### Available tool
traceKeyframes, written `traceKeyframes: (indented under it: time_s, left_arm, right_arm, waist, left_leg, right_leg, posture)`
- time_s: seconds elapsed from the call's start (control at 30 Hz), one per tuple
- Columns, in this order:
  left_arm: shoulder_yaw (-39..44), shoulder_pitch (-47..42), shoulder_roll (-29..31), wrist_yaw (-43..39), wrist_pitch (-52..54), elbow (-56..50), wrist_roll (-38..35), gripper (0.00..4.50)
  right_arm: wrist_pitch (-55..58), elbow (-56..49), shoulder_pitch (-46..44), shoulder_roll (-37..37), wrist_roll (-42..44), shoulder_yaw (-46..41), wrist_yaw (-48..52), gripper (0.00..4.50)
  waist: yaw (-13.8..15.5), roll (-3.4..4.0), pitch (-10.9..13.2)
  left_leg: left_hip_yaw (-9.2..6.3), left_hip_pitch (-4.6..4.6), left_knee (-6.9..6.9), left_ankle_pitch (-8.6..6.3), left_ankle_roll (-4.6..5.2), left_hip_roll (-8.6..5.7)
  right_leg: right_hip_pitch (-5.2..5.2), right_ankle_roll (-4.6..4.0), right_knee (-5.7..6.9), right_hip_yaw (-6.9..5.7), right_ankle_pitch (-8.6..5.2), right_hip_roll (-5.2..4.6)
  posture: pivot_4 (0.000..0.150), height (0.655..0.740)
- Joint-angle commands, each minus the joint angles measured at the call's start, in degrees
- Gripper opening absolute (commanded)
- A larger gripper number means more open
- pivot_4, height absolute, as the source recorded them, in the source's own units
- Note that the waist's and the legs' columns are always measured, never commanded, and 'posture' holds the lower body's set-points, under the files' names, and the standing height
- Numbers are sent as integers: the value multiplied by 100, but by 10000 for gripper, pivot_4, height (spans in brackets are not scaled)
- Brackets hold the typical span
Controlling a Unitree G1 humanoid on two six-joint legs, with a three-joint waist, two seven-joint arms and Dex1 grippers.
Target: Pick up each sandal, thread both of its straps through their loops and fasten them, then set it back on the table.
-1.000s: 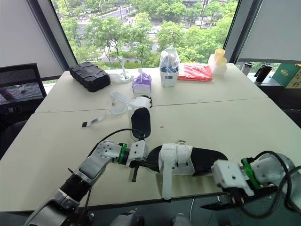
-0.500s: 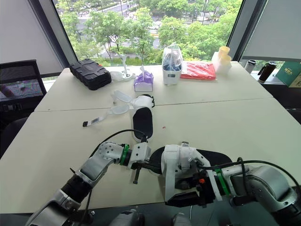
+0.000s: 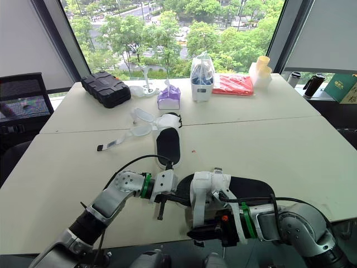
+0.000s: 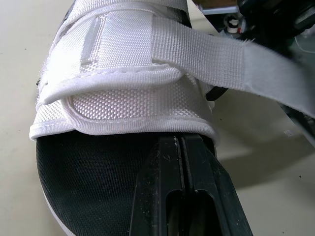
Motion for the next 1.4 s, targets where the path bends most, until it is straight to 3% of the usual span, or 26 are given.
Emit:
traceKeyframes:
  time_s: [0.03,0.17,0.3,0.4,0.53,0.83,1.4]
  left_arm:
    - [-460,258,85,-103,181,174,270,0]
    - [-484,280,68,-79,146,197,287,0]
    - [-487,249,10,-28,59,320,323,0]
    - [-480,223,-32,11,4,381,347,0]
    - [-465,210,-71,44,-28,411,367,0]
    - [-407,197,-56,120,-77,461,399,0]
    - [-363,161,-33,166,-121,504,420,0]
  right_arm:
    - [107,7,-197,10,293,-326,-11,359]
    - [276,98,-505,-132,433,-505,30,359]
    - [723,619,-1801,-393,890,-740,262,359]
    - [816,1263,-2593,-312,574,-502,340,359]
    - [568,1653,-2975,-366,-45,-39,682,359]
    - [541,1682,-3086,-676,-736,756,1535,359]
    - [702,1749,-3289,-458,-1001,753,1883,359]
  waist:
    - [-2,0,0]
    - [0,1,-1]
    - [-9,4,-1]
    - [14,2,-3]
    - [53,-2,-6]
    - [21,-1,-6]
    - [14,0,-6]
  left_leg:
    - [0,0,0,0,0,0]
    - [0,1,1,0,0,0]
    - [2,2,5,0,1,0]
    - [0,5,7,1,1,1]
    - [-3,1,5,-2,4,-1]
    - [2,-2,9,-4,8,-18]
    - [2,0,13,-3,8,-18]
  right_leg:
    - [0,0,0,0,0,0]
    - [2,0,0,0,0,2]
    - [2,0,0,1,0,2]
    - [8,-1,0,0,0,3]
    - [8,-2,-4,-4,0,-2]
    - [4,0,-1,-3,1,-19]
    - [5,3,1,-3,3,-18]
  posture:
    - [1500,7400]
    - [1500,7400]
    - [1500,7400]
    - [1500,7400]
    - [1500,7400]
    - [1500,7400]
    - [1500,7400]
